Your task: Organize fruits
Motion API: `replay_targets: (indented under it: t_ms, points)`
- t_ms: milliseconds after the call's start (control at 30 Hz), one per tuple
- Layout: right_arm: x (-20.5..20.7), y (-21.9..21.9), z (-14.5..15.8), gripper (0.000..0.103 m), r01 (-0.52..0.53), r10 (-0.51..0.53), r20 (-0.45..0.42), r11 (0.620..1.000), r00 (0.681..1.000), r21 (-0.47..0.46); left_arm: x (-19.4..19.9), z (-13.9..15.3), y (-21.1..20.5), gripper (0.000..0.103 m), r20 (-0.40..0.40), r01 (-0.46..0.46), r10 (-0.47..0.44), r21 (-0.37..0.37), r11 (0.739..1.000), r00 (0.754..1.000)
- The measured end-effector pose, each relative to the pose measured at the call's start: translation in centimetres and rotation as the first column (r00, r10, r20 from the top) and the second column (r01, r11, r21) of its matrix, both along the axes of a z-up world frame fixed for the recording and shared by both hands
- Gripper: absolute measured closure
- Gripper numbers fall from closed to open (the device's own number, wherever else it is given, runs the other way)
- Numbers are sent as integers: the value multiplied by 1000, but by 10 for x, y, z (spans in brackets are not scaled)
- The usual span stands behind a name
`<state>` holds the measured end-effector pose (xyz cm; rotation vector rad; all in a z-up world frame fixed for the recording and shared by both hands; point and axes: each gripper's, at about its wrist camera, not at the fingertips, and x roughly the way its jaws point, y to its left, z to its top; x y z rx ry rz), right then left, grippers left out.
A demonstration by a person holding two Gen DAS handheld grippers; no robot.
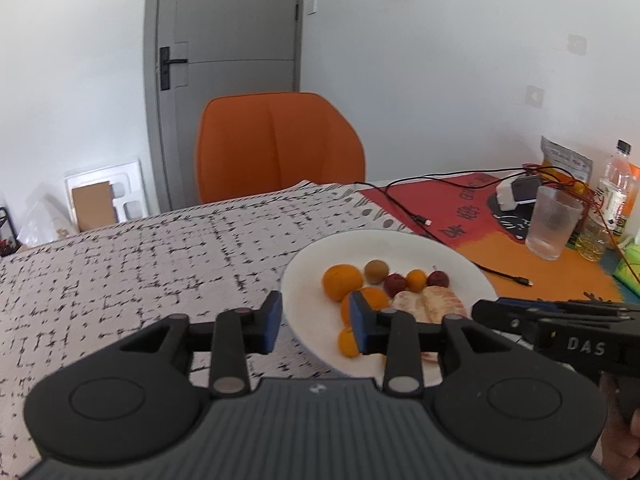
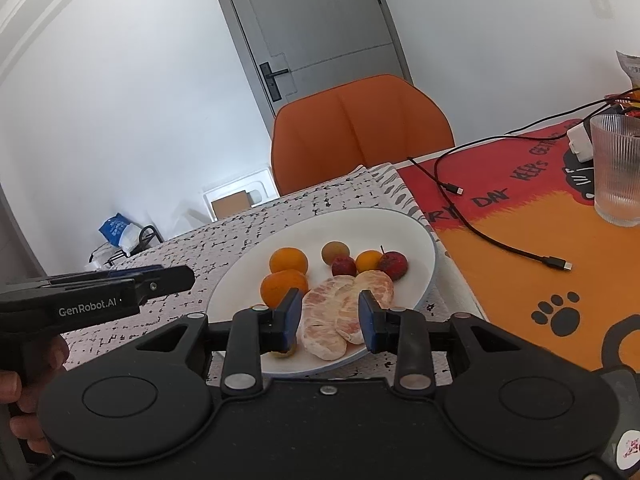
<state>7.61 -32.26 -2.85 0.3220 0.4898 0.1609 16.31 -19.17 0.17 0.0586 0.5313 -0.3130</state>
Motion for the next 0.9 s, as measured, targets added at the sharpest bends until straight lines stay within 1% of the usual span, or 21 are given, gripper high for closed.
replay_targets:
  t_ms: [167, 300, 333, 367, 467, 567, 633, 700, 733, 800, 833, 900]
  points:
    - [-3, 4, 3, 66, -8, 8, 6, 1000, 1000, -5, -8, 0, 10, 47, 2, -28, 28, 7, 1000, 1000]
    - [-7, 7, 7, 60, -15, 16, 12, 1000, 1000, -12, -14, 1, 19, 39, 0, -57, 57, 11, 998, 998]
    - [-8, 9, 9, 59, -17, 17, 14, 1000, 1000, -14, -15, 2, 21, 35, -1, -66, 66, 9, 998, 998]
    - [-9, 10, 10, 57, -18, 18, 15, 1000, 1000, -17, -17, 3, 24, 30, 0, -74, 74, 8, 997, 997]
    - [-13, 15, 14, 48, -21, 22, 18, 999, 1000, -24, -24, 5, 31, 22, 17, -96, 96, 8, 995, 995]
    - [-17, 18, 17, 43, -26, 27, 24, 999, 999, -32, -28, 8, 37, 18, 11, -109, 109, 12, 994, 994]
    - [-18, 20, 19, 38, -29, 30, 27, 999, 999, -31, -32, 10, 41, 16, 13, -114, 114, 9, 993, 993]
    - [-22, 23, 21, 27, -30, 32, 33, 999, 999, -36, -38, 12, 44, 15, 22, -116, 116, 6, 993, 993]
    - [-23, 25, 23, 24, -33, 34, 36, 999, 999, -38, -40, 13, 46, 14, 25, -119, 119, 7, 993, 993]
    - [-26, 30, 26, 4, -44, 46, 43, 998, 998, -43, -44, 15, 50, 11, 26, -127, 127, 3, 992, 992]
    - [-28, 32, 28, 0, -48, 50, 45, 998, 998, -47, -47, 15, 53, 9, 26, -132, 132, -2, 991, 991]
    - [-31, 38, 31, 0, -53, 56, 51, 997, 997, -64, -51, 17, 58, 5, 28, -144, 144, -11, 989, 989]
